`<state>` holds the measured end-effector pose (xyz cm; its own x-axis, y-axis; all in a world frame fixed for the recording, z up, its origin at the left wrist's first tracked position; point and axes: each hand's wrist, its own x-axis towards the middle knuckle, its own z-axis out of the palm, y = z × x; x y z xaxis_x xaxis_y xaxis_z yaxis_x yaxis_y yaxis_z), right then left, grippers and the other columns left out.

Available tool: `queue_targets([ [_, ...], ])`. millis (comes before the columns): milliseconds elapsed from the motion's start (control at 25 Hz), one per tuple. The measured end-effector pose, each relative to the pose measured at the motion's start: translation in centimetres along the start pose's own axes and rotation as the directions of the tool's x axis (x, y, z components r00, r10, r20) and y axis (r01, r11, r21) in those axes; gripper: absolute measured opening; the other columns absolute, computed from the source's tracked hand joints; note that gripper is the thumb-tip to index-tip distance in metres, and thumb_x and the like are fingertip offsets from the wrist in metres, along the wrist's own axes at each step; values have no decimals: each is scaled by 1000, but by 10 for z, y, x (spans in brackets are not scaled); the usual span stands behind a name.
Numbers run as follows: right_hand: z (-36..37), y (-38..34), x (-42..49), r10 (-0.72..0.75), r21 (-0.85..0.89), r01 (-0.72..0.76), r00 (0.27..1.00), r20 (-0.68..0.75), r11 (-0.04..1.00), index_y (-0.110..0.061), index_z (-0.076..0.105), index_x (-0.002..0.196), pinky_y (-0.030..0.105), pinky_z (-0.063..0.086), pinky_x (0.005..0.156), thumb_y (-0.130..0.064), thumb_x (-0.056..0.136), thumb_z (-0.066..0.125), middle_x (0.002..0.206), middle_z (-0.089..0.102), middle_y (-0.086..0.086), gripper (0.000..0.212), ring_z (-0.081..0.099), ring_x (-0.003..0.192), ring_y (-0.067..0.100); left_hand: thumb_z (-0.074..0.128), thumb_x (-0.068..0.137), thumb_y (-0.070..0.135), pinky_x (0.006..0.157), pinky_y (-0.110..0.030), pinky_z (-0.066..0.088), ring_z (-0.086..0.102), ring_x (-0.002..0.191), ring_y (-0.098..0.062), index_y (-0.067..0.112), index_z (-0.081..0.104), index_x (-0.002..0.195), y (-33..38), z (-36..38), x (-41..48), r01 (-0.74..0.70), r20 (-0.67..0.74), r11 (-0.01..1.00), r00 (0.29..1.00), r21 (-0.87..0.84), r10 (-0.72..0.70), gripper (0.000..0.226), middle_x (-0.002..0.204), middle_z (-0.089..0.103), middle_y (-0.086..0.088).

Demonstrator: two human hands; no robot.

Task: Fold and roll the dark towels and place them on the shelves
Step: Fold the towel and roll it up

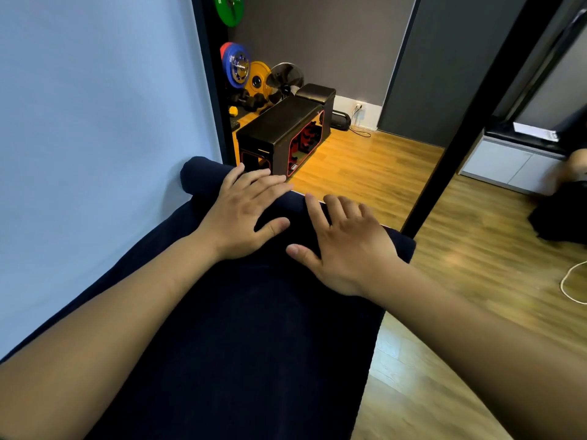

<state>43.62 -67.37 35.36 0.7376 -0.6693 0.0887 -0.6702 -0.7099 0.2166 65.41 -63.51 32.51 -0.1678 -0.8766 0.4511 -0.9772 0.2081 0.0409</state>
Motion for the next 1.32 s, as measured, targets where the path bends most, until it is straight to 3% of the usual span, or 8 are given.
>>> queue_targets([
  [120,-9,-8,-14,-19,37,17,998,53,999,-15,-6,155,53,12,118,-77,87,3,160,13,17,92,14,146,36,31,99,49,120,-51,13,37,138,-22,22,37,148,3,-10,-15,14,-23,1000,1000,16,-14,56,145,49,0],
  [240,-16,-28,-37,-74,134,63,995,72,989,-17,-12,155,55,-4,119,-79,87,7,162,-7,19,94,-8,149,37,32,99,47,110,-51,28,48,112,-25,19,44,145,10,-22,-23,49,-83,996,996,81,-43,55,118,59,-3],
  [360,-22,-54,-63,-97,172,83,993,73,982,-15,1,156,61,-8,116,-77,88,10,161,-11,24,93,-18,147,41,28,99,52,98,-48,35,45,106,-27,17,55,135,15,-27,-32,59,-104,992,994,112,-47,57,109,54,-6],
  [520,-42,-44,-47,-108,111,101,992,64,989,-24,14,155,52,17,117,-62,97,26,159,13,21,71,11,146,40,29,99,51,116,-50,21,43,127,-25,18,53,134,12,-21,-38,64,-58,991,997,115,-57,54,133,51,-5],
  [640,-52,-11,-6,-49,214,43,999,22,976,-30,33,142,40,43,90,-63,95,37,133,45,5,58,42,123,26,28,100,49,117,-51,20,47,127,-23,20,53,132,13,-21,-33,60,-39,992,998,113,-56,51,134,55,0],
  [760,-37,-4,6,-50,252,0,981,190,968,-28,29,138,37,45,75,-77,87,33,121,55,5,71,55,109,26,26,99,50,116,-48,21,49,123,-22,21,55,130,12,-18,-27,59,-42,991,998,117,-54,51,129,58,2],
  [1080,-19,14,31,-61,138,42,988,139,990,-20,26,141,36,43,65,-72,91,31,119,60,11,73,62,101,32,28,100,45,115,-51,23,53,120,-21,20,56,129,7,-4,5,81,-72,990,995,118,-73,48,126,62,2],
  [1320,-8,16,33,-31,15,31,1000,1,999,-23,18,145,36,41,62,-72,92,28,124,56,12,73,61,104,33,26,101,49,120,-52,9,37,140,-20,27,44,143,4,3,11,141,-52,986,989,84,-137,51,145,50,5],
])
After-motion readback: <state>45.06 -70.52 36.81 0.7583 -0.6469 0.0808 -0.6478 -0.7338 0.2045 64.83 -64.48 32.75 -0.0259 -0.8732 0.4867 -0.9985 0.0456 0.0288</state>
